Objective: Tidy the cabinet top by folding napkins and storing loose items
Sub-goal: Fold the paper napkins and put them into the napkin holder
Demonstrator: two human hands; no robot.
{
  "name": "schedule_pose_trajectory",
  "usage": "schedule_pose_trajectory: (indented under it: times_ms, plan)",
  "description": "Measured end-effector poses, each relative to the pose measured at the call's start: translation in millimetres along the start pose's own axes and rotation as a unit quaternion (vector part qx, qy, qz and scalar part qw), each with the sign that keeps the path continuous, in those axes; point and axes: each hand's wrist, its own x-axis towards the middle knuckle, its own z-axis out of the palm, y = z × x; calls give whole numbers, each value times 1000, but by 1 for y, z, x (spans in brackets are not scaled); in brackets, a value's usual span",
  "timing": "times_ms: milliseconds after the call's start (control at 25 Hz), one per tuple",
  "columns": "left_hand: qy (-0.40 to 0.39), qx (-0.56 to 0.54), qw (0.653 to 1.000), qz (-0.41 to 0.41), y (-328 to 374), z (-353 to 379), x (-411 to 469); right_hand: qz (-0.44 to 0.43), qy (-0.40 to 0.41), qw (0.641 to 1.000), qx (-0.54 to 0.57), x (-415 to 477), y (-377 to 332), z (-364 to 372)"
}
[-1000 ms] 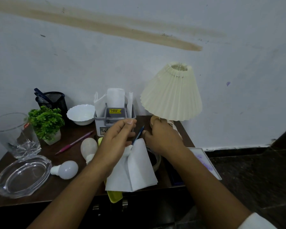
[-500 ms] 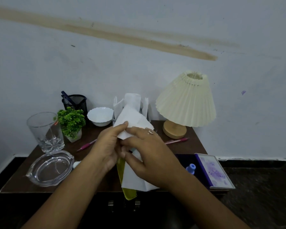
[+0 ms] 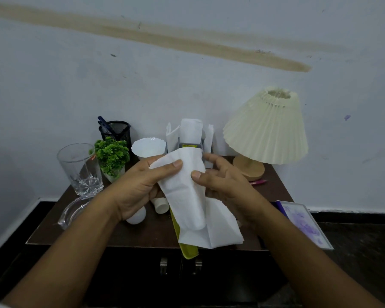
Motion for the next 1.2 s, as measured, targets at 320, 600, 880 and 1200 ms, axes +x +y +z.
schedule_pose_trajectory:
  times_ms: [320, 600, 880, 1200]
  plan:
    - [95, -22, 995, 0, 0, -9, -12, 1, 40, 997, 67, 2, 5, 2]
    - [120, 34, 991, 41, -13, -10, -15, -50, 87, 992, 72, 1, 4, 6]
    - [83, 74, 989, 100, -12, -3, -8, -35, 50, 996, 61, 7, 11, 5]
    - [125, 79, 982, 114, -10, -15, -3, -51, 94, 992, 62, 6, 6, -8]
